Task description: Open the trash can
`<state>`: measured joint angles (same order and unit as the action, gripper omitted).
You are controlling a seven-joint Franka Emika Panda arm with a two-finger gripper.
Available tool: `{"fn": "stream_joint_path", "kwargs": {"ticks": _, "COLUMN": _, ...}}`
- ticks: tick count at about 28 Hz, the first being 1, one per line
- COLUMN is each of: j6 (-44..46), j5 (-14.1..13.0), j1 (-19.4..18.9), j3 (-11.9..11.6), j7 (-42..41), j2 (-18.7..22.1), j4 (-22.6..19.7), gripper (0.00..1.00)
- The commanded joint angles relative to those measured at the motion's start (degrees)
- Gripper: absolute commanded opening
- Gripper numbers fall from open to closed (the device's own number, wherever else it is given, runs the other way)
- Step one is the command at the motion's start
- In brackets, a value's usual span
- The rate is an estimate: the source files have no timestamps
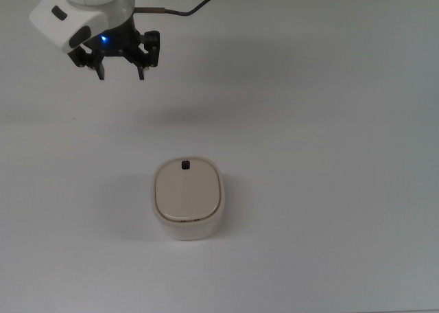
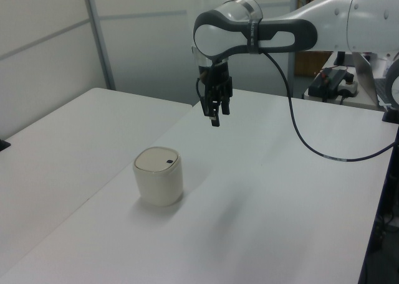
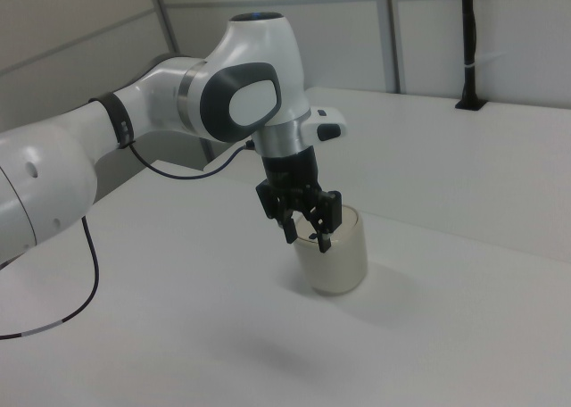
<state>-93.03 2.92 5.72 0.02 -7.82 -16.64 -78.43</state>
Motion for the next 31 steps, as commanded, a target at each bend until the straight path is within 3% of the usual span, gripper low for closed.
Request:
{"fn": "stream_joint_path", "kwargs": {"ticks": 1, "j6": -3.82, "j5": -2.65, "j1": -0.27, "j3": -0.10, "j7": -1.41, "j2": 0.12, "j4": -0.67, "gripper": 0.00}}
{"fn": "stream_joint_path", "kwargs": {"ticks": 11, "j6": -6.20, "j5": -3.36, "j1": -0.54, "j3": 1.04, "j7": -1.23, "j2": -0.50, "j4": -0.41, "gripper": 0.00}}
{"fn": "stream_joint_path", "kwargs": {"ticks": 18, "j6": -14.44, "j5": -3.97, "j1": -0.54, "j3": 5.43, "j7": -0.53, "j2": -2.60, "j4": -0.50, "gripper": 0.00}}
{"fn": "stream_joint_path", "kwargs": {"ticks": 24, "j6": -22.35, "j5": -4.41, "j1": -0.62, "j3": 7.98, "j7": -0.44, "j2": -6.90, "j4": -0.50, "gripper": 0.00}}
{"fn": "stream_joint_path", "kwargs": {"ticks": 31, "j6": -28.35, "j5": -3.98, "j1": -2.38, "j3": 8.07, "j7": -0.36, "j2": -11.30, "j4": -0.76, "gripper": 0.00}}
